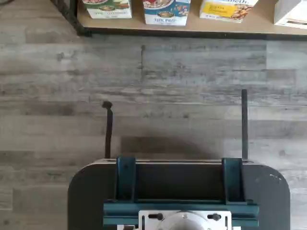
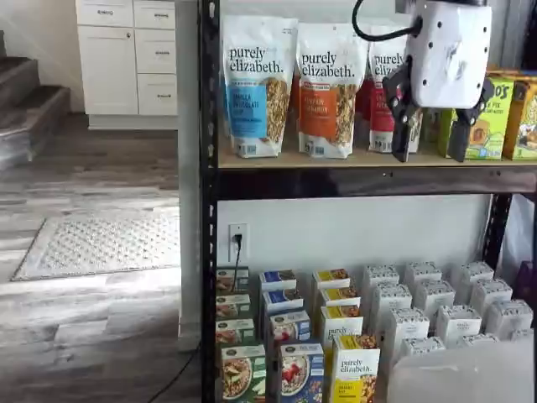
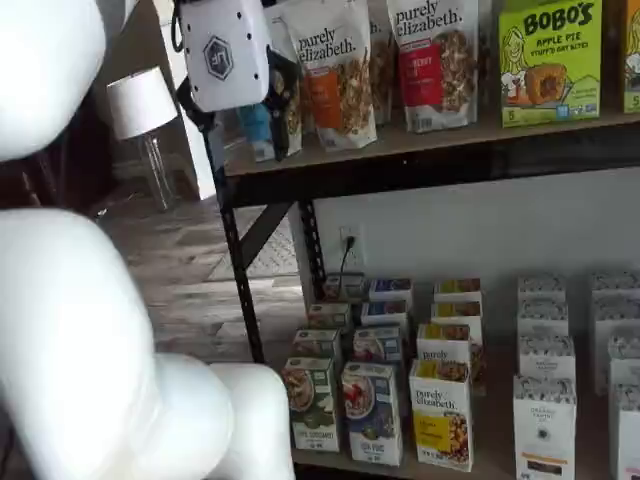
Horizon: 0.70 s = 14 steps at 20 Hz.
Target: Pick up the blue and white box that is on the bottom shelf, the second box from the left
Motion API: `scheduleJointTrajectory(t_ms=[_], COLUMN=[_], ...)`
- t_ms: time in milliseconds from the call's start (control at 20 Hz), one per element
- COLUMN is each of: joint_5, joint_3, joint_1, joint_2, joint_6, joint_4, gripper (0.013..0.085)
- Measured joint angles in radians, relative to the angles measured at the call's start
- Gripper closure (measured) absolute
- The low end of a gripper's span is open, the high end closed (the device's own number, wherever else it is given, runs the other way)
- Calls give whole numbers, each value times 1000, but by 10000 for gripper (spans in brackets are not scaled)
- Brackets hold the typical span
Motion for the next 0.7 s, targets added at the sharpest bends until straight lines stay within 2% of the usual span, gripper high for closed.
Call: scheduleJointTrajectory(t_ms=[50,100,200,700], joint_5=[-14,-38,-54,-96], joint_3=[9,24,32,65], joint_1=[-21,-59,-80,-70], joint_2=[-10,-26,-35,-33], joint_6=[-12,-33,-47,-55], joint_4=[23,63,90,50], gripper=[130,130,130,130])
